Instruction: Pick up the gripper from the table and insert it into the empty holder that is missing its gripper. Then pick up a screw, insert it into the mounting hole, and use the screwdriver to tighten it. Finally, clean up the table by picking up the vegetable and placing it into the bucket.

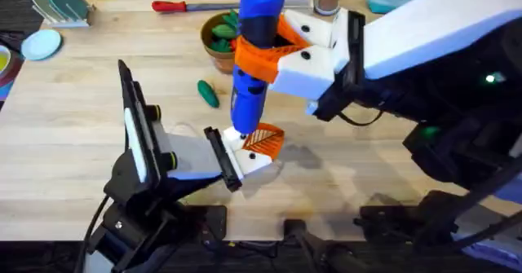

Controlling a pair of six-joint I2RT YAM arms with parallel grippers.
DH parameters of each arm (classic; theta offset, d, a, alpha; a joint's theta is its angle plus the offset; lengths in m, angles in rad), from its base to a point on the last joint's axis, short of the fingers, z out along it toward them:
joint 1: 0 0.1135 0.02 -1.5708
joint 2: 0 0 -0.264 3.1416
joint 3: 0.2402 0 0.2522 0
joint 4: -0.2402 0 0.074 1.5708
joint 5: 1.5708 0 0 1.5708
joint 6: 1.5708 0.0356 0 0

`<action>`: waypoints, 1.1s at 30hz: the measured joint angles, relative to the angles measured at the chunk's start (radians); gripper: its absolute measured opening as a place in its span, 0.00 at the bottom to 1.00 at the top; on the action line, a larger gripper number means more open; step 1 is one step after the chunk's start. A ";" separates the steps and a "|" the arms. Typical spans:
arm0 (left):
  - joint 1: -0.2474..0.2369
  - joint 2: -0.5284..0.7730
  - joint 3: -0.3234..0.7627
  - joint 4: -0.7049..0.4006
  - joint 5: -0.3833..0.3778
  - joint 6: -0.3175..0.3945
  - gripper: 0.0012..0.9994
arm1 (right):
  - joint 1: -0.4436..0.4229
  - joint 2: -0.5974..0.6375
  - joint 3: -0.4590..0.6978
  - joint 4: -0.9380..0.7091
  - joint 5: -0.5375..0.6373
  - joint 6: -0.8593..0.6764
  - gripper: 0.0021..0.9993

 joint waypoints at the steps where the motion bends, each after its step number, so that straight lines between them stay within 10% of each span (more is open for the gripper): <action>1: 0.000 0.000 0.000 0.000 0.000 0.000 0.00 | 0.000 0.000 0.000 0.011 0.000 0.000 0.02; 10: 0.000 0.000 0.000 0.000 0.000 0.000 0.00 | -0.096 -0.001 -0.003 0.190 0.000 0.019 0.02; 23: 0.000 0.000 0.000 0.000 0.000 0.000 0.00 | -0.430 0.000 -0.003 -0.053 0.027 -0.278 0.02; 33: 0.000 0.000 0.000 0.000 0.000 0.000 0.00 | -0.551 0.000 -0.003 -0.478 0.328 -0.732 0.02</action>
